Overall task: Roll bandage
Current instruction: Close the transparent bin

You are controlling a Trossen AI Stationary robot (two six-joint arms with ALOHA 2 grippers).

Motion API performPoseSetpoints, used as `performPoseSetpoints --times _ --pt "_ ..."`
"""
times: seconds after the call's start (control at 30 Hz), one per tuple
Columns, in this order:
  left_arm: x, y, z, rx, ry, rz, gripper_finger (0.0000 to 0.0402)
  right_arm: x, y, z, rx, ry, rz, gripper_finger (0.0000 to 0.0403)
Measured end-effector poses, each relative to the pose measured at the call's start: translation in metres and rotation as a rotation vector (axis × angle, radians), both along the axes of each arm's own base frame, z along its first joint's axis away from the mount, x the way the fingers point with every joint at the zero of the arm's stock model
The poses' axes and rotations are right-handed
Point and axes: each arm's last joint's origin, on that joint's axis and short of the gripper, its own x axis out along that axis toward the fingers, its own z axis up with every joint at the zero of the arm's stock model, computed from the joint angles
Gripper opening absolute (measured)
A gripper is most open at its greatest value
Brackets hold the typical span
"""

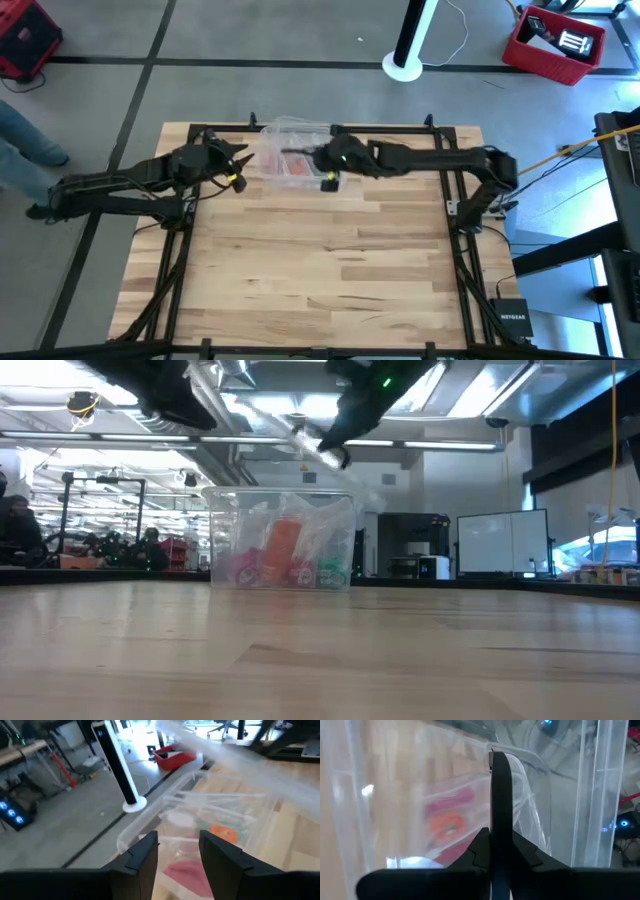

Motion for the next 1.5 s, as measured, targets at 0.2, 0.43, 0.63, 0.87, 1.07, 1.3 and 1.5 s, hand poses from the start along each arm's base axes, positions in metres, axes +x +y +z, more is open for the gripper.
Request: performPoseSetpoints --times 0.2,0.43,0.63,0.87,1.07,1.3,1.5 --pt "-0.004 -0.001 0.0 -0.032 -0.013 0.011 0.0137 0.017 -0.03 -0.011 0.02 0.014 -0.008 0.0034" --pt "-0.004 -0.001 -0.002 -0.032 -0.014 0.011 0.0137 0.026 -0.034 -0.013 0.06 -0.02 0.007 0.0034" --pt "-0.005 -0.001 -0.009 -0.073 0.025 0.025 0.0137 0.022 -0.032 -0.013 0.012 0.078 -0.041 0.0034" --pt "-0.01 -0.001 -0.022 -0.103 0.055 0.11 0.0137 0.027 -0.033 0.006 0.036 0.017 -0.034 0.0034" --pt "-0.024 -0.004 -0.043 -0.114 -0.012 0.101 0.0137 0.046 -0.036 -0.005 0.054 0.0 0.003 0.0034" --pt "-0.036 -0.006 -0.066 -0.124 -0.043 0.105 0.0137 0.06 -0.04 -0.018 0.067 0.006 0.012 0.0034" --pt "-0.036 -0.007 -0.088 -0.178 -0.022 0.129 0.0137 0.061 -0.042 -0.022 0.075 0.014 0.005 0.0034"
